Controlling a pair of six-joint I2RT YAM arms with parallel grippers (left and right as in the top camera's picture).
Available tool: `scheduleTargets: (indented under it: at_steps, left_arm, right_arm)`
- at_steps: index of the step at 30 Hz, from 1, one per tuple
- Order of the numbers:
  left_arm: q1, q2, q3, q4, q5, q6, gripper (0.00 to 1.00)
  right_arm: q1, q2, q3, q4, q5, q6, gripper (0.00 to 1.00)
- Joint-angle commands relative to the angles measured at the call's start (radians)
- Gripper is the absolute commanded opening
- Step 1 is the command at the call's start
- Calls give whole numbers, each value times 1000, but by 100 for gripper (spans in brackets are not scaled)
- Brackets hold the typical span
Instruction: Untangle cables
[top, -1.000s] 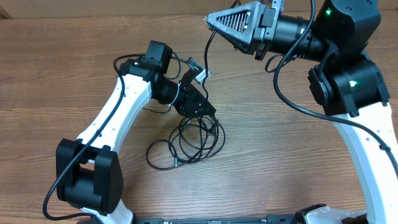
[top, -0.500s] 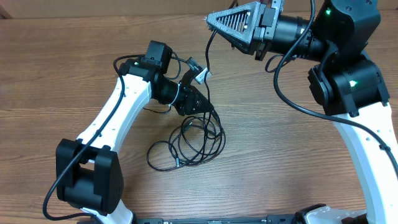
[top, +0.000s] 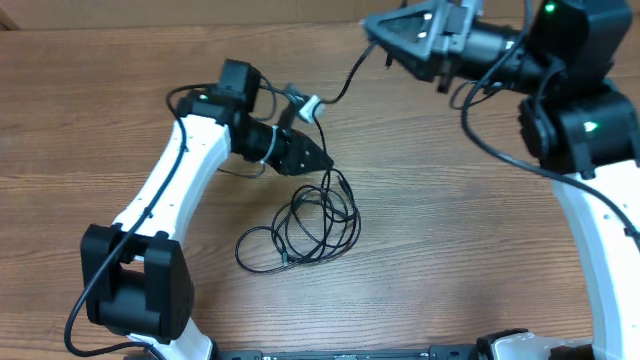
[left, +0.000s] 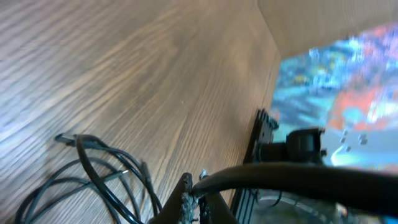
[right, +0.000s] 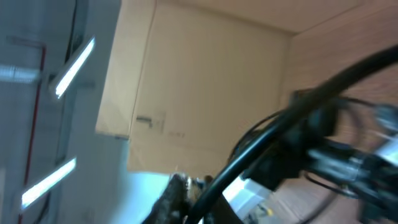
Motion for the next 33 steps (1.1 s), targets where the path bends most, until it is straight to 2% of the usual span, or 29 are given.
scheduleTargets:
  at_steps: [1, 5, 9, 10, 13, 17, 21, 29, 33]
  left_arm:
    - [20, -25, 63, -5, 32, -110, 4]
    - [18, -52, 111, -18, -87, -220, 4]
    - [18, -78, 169, -74, -338, -334, 4]
    - [18, -88, 200, -112, -460, -385, 4]
    - [18, -101, 256, -169, -565, -420, 4]
    - [18, -130, 340, -188, -549, -420, 4]
    - [18, -157, 428, -179, -459, -421, 4]
    - [18, -172, 634, -145, -440, -565, 4]
    - [18, -173, 743, -111, -348, -622, 4]
  right_arm:
    - [-43, 2, 14, -52, 19, -90, 12]
    - [-60, 2, 14, -140, 78, -137, 14]
    - [-60, 2, 14, -220, 148, -194, 28]
    - [-60, 2, 14, -256, 169, -217, 35]
    - [-60, 2, 14, -314, 208, -244, 53]
    - [-60, 2, 14, -372, 234, -293, 63]
    - [-60, 2, 13, -429, 247, -364, 70]
    - [-60, 2, 13, -550, 342, -417, 73]
    - [-60, 2, 13, -616, 426, -431, 75]
